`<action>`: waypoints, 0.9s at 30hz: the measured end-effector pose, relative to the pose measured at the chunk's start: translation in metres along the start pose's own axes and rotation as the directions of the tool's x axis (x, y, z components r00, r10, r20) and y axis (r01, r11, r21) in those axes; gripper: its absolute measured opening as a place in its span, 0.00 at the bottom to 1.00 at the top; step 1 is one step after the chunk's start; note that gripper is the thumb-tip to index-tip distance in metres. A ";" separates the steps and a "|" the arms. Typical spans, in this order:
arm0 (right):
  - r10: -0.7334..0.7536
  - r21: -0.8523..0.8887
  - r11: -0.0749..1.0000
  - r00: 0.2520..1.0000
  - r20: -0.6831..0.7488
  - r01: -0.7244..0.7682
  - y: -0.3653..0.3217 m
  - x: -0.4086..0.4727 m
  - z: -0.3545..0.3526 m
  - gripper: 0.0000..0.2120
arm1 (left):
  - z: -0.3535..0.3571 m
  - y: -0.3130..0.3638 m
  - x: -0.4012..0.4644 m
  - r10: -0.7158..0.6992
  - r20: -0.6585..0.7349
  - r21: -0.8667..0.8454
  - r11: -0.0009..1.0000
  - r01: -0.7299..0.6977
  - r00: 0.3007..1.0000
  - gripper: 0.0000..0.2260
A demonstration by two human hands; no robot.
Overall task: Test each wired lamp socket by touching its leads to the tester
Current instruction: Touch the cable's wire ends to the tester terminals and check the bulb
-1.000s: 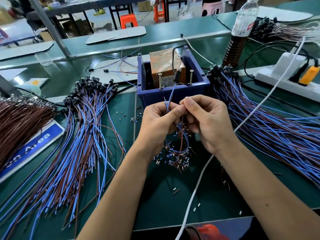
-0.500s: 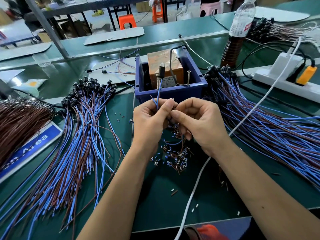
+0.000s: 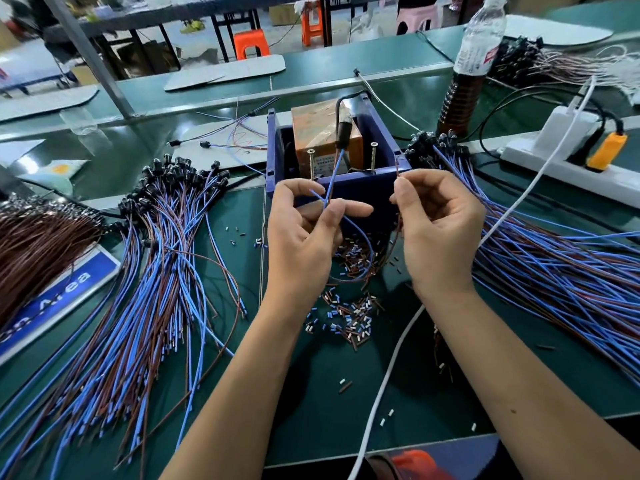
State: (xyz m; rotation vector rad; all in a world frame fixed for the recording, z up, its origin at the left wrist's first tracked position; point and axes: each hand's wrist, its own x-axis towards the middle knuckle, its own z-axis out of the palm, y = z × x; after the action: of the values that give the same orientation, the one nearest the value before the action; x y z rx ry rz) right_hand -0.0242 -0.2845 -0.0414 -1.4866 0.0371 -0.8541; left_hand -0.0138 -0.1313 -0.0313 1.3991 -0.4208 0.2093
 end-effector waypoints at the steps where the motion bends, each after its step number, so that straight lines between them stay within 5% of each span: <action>1: -0.017 -0.020 1.000 1.000 -0.017 0.017 -0.001 0.001 0.001 0.01 | 0.001 0.000 0.000 0.008 -0.015 0.001 1.000 -0.008 1.000 0.07; 13: -0.076 -0.152 0.985 0.997 0.022 0.078 -0.001 0.003 0.012 0.08 | -0.004 -0.005 0.006 0.027 -0.243 0.067 0.998 -0.011 0.970 0.05; 21: -0.092 -0.191 0.976 0.994 0.051 0.100 -0.001 0.002 0.011 0.09 | -0.008 -0.004 0.012 0.090 -0.468 0.094 0.994 -0.052 0.879 0.11; 27: -0.085 -0.188 0.978 0.995 0.050 0.093 -0.001 0.002 0.012 0.08 | -0.005 -0.003 0.010 0.151 -0.461 0.241 0.970 -0.041 0.875 0.06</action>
State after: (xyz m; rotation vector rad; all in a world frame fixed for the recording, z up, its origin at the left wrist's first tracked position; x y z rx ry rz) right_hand -0.0172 -0.2751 -0.0375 -1.6951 0.0222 -0.9112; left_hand -0.0028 -0.1275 -0.0305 1.4891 -0.0539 0.6882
